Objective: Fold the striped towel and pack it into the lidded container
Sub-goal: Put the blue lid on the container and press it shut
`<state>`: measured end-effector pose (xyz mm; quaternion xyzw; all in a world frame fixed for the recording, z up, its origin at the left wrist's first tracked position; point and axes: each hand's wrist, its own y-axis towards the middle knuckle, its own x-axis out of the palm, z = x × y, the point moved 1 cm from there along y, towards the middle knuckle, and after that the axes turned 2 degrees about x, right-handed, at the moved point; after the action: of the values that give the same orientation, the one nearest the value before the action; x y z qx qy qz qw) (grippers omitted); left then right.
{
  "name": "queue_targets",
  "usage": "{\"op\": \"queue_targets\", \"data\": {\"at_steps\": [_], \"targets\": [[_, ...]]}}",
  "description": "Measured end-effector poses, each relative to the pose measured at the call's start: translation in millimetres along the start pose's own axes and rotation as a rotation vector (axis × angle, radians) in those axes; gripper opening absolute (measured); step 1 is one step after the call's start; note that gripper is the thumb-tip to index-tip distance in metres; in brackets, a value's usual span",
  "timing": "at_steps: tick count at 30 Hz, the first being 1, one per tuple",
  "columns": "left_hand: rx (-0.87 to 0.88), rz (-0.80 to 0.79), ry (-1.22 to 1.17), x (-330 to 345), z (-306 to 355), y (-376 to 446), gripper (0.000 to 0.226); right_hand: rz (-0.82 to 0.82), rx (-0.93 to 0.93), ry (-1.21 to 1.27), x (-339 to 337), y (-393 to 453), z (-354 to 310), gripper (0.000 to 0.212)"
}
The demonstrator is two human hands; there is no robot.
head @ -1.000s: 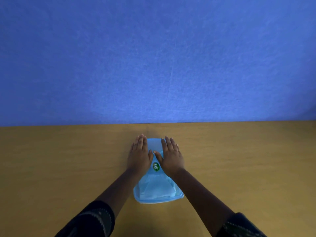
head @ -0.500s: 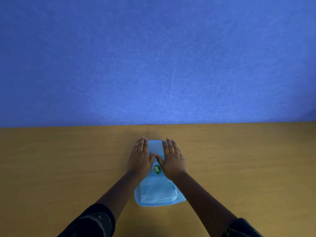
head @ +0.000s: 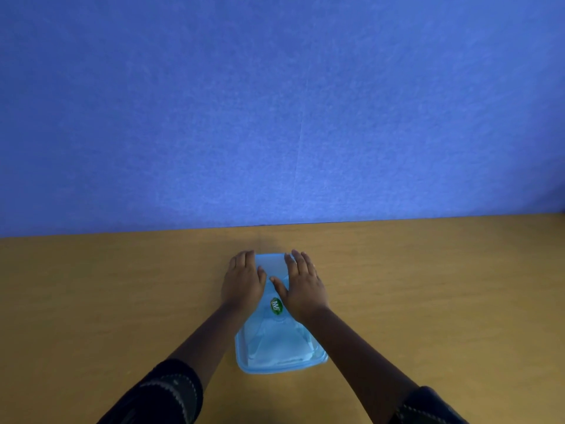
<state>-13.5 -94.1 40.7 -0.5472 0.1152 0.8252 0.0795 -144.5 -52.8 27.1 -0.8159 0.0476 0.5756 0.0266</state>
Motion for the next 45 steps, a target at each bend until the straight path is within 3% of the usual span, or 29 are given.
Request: {"op": "queue_targets", "data": {"at_steps": [6,11,14,22,27,45], "targets": [[-0.094,-0.038,0.021,-2.1,3.6,11.7,0.035,0.048,0.014,0.002,-3.4,6.4,-1.0,0.065],[-0.121,-0.041,0.045,-0.6,-0.1,28.5,0.033,0.123,0.051,-0.019,-10.1,29.4,-5.9,0.042],[-0.23,0.007,-0.048,0.7,-2.0,37.7,0.034,0.131,0.075,-0.042,-12.3,44.7,-2.7,0.035],[-0.456,-0.038,-0.196,0.7,-2.5,47.6,0.036,0.119,0.215,0.058,-8.2,60.7,1.8,0.039],[-0.454,-0.085,-0.229,0.2,-3.7,48.7,0.038,0.011,0.422,0.202,-9.6,62.8,6.8,0.05],[-0.469,-0.172,-0.24,1.5,-9.9,54.9,0.044,-0.03,0.449,0.222,-9.1,63.8,8.4,0.052]]}}
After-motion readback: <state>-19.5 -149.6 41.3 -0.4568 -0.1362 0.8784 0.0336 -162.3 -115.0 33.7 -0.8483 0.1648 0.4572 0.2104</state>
